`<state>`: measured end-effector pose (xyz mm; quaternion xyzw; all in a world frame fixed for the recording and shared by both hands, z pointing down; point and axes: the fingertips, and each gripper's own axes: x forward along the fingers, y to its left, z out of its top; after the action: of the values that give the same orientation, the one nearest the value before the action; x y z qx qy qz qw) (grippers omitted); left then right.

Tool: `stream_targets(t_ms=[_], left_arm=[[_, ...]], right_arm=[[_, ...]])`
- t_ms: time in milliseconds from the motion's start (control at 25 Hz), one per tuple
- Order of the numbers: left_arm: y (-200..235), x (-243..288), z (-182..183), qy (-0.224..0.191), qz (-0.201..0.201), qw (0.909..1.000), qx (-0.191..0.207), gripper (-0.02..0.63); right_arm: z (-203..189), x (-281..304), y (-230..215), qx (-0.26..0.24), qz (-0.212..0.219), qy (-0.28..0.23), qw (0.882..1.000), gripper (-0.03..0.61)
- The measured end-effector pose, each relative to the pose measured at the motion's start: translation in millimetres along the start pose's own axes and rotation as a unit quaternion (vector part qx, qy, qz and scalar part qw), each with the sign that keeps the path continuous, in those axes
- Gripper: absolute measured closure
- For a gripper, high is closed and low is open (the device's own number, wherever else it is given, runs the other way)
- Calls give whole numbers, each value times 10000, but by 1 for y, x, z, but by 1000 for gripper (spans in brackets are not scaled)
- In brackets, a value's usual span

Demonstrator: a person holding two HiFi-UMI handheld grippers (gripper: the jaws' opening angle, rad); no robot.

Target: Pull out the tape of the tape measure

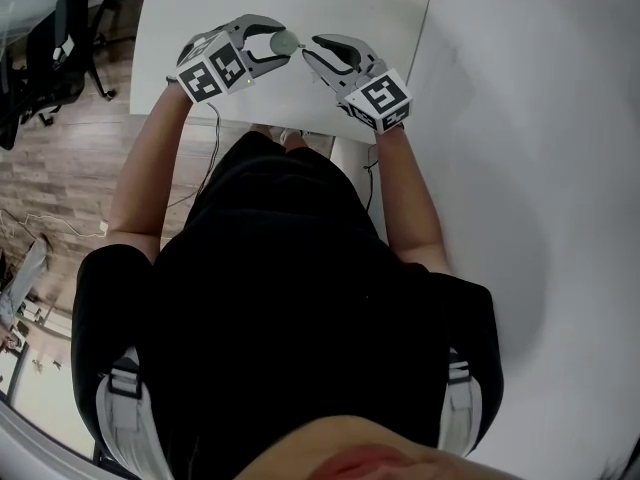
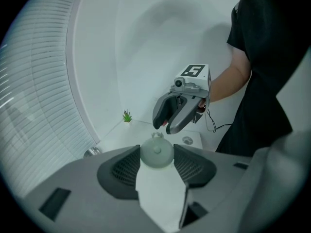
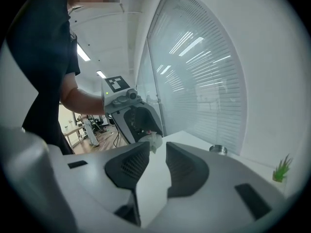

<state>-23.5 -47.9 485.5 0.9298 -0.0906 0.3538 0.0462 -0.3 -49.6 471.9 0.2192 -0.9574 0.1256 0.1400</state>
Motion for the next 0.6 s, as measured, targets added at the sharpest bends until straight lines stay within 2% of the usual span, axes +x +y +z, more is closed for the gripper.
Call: stream_targets(t_ms=[280, 600], left_arm=[[11, -20, -7, 71, 148, 9998, 72, 387], [15, -47, -1, -21, 113, 9998, 135, 388]], right_arm=[[13, 14, 8, -158, 254, 57, 9995, 480], [35, 32, 23, -236, 383, 101, 9989, 500]])
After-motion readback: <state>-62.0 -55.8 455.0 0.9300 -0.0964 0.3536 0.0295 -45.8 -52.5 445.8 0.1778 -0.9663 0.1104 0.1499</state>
